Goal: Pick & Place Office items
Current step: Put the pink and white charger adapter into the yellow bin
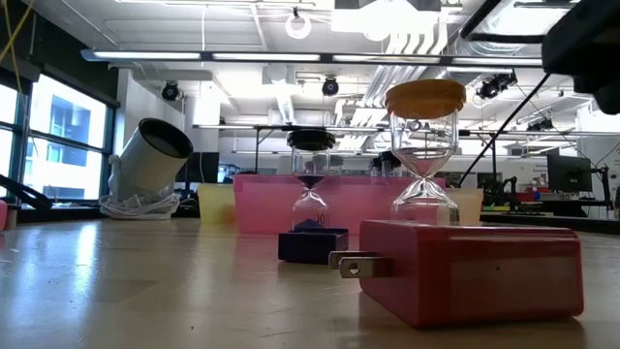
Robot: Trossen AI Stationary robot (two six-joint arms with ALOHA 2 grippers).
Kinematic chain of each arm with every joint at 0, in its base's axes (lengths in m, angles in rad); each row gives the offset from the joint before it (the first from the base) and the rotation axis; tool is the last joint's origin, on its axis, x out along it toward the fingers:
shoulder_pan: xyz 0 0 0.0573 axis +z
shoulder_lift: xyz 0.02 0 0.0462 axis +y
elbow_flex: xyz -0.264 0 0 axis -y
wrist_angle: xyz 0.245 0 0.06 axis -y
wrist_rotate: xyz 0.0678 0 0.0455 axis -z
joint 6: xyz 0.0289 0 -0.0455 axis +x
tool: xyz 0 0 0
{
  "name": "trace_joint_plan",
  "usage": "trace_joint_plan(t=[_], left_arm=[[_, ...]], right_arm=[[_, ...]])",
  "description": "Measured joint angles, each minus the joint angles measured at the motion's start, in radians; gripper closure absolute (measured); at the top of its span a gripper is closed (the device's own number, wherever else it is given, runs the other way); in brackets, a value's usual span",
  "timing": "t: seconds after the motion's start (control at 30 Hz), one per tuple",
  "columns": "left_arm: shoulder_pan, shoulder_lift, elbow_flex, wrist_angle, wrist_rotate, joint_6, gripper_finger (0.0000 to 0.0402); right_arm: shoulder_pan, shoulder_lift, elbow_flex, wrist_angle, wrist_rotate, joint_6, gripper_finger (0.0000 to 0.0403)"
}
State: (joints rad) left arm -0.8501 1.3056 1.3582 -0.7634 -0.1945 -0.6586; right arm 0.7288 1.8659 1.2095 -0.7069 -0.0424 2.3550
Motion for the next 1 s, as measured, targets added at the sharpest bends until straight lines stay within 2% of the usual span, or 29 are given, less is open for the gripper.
trace_joint_plan(t=[0.27, 0.77, 1.0], left_arm=[[0.000, 0.000, 0.000, 0.001, -0.022, 0.005, 0.0043], [0.000, 0.000, 0.000, 0.000, -0.024, 0.004, 0.0043], [0.000, 0.000, 0.000, 0.000, -0.024, 0.004, 0.0043]], right_arm=[[-0.008, 0.008, 0.000, -0.001, -0.011, -0.006, 0.0145], [-0.008, 0.008, 0.000, 0.023, -0.015, -0.011, 0.0269], [-0.013, 0.017, 0.002, 0.030, -0.032, -0.011, 0.0267]])
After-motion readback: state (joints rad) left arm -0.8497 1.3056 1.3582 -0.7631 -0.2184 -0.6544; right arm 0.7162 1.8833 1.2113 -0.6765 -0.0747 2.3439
